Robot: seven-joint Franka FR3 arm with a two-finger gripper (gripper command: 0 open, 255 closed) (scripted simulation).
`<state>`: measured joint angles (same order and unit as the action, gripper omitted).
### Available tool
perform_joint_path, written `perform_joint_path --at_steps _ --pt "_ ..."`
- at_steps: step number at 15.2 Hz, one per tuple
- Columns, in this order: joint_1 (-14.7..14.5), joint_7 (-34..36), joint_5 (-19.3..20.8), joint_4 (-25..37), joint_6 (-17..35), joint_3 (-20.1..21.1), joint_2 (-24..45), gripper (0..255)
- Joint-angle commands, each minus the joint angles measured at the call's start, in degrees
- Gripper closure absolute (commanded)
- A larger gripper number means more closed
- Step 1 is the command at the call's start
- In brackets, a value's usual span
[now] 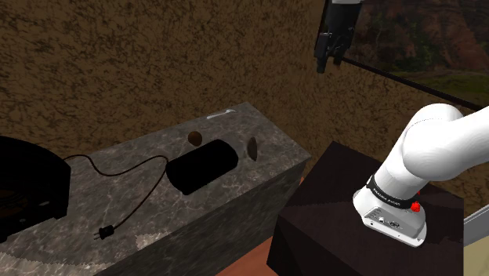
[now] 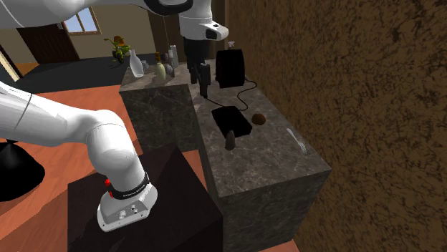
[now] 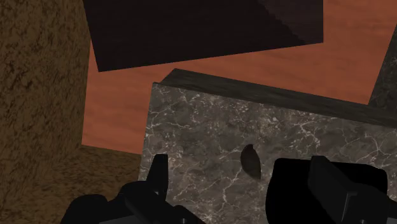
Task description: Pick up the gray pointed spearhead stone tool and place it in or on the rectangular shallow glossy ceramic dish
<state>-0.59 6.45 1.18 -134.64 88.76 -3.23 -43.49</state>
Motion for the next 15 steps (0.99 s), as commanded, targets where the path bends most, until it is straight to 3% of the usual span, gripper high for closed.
perform_joint_path --at_steps 1,8,15 --pt "0.0 0.0 0.0 0.0 0.0 0.0 0.0 0" --pt "-1.1 0.1 -1.9 -4.5 12.9 -0.1 9.6 0" --pt "-2.5 -0.5 -4.3 -5.3 25.3 -0.2 22.5 0"
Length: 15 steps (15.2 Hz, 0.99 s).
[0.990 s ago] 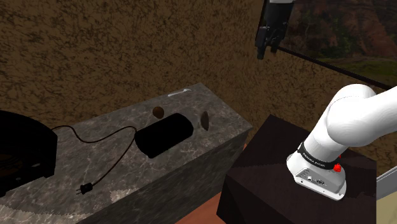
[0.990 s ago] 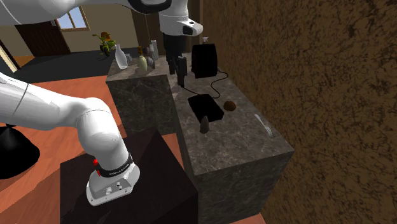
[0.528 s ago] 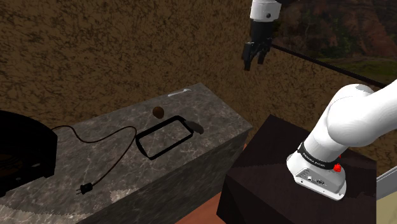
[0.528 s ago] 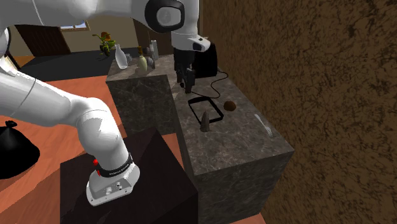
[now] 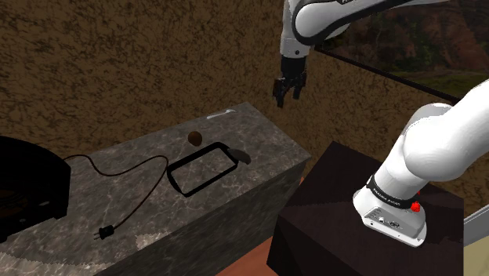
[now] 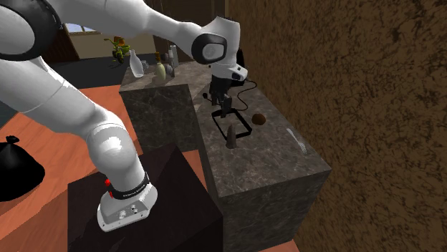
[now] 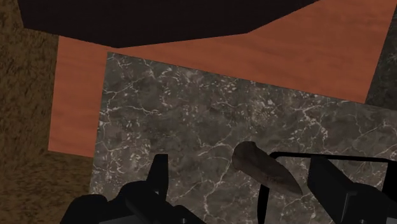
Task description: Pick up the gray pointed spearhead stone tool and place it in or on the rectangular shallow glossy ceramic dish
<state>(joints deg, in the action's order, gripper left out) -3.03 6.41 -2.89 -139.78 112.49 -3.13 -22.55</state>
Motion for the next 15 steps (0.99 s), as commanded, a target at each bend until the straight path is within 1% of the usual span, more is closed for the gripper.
perform_joint_path --at_steps 1,8,15 --pt "-0.2 -0.7 -0.6 0.1 3.2 -0.3 3.6 0" --pt "-1.6 -2.3 -4.1 3.8 13.4 0.0 18.7 0" --pt "-2.3 -4.5 -8.1 11.2 20.5 1.1 34.5 0"
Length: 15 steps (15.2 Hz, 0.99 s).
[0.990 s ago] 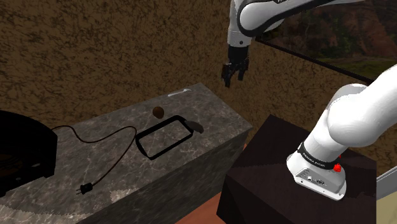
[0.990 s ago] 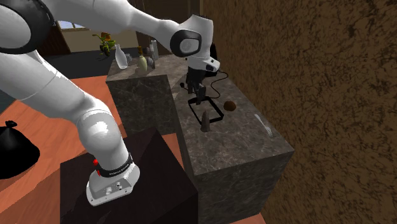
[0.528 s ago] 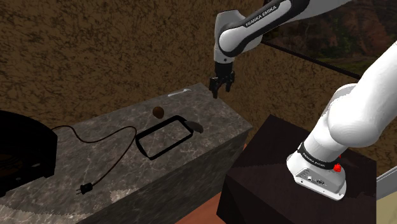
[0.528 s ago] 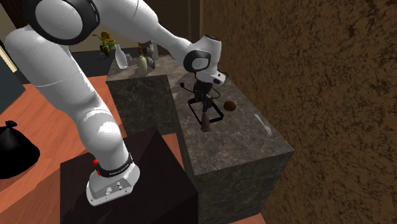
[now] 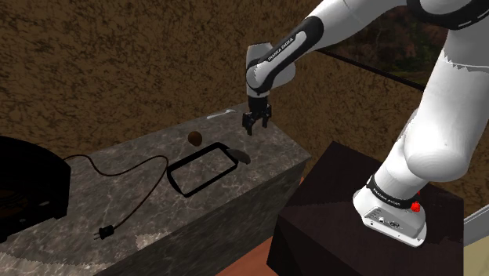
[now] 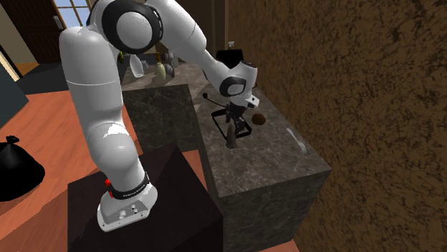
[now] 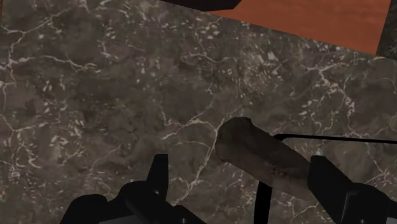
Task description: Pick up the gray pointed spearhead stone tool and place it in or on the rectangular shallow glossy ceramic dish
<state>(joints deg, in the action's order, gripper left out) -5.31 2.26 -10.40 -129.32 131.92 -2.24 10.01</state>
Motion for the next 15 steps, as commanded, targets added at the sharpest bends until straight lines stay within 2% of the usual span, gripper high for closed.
perform_joint_path --at_steps 1,9,15 --pt "-0.1 -0.6 -1.0 1.9 1.7 0.4 4.0 0" --pt "-0.3 -1.4 -2.3 0.6 7.1 1.1 8.0 0" --pt "-0.3 -1.4 -2.3 0.6 7.1 1.1 8.0 0"
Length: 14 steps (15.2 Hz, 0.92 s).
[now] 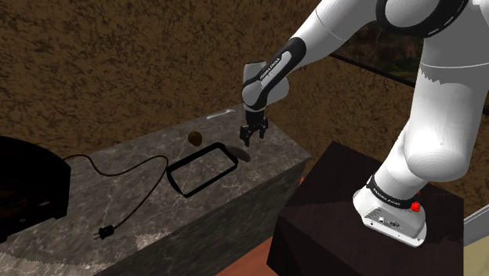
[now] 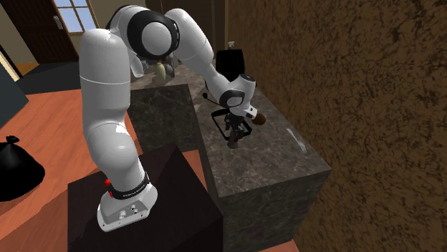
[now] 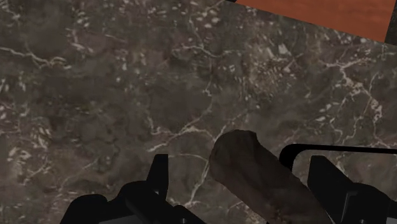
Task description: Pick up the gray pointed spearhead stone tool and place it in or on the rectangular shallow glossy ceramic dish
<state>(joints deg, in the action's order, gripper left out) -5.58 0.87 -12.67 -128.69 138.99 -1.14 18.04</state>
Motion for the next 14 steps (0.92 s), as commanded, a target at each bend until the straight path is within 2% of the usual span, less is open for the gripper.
perform_joint_path --at_steps 1,2,3,12,13,14 --pt "0.0 0.0 0.0 0.0 0.0 0.0 0.0 0" --pt "0.0 0.0 0.0 0.0 0.0 0.0 0.0 0" --pt "0.0 0.0 0.0 0.0 0.0 0.0 0.0 255" --pt "0.0 0.0 0.0 0.0 0.0 0.0 0.0 255" --pt "0.0 0.0 0.0 0.0 0.0 0.0 0.0 0" --pt "-0.6 -1.0 2.1 2.8 -0.8 0.1 1.9 0"
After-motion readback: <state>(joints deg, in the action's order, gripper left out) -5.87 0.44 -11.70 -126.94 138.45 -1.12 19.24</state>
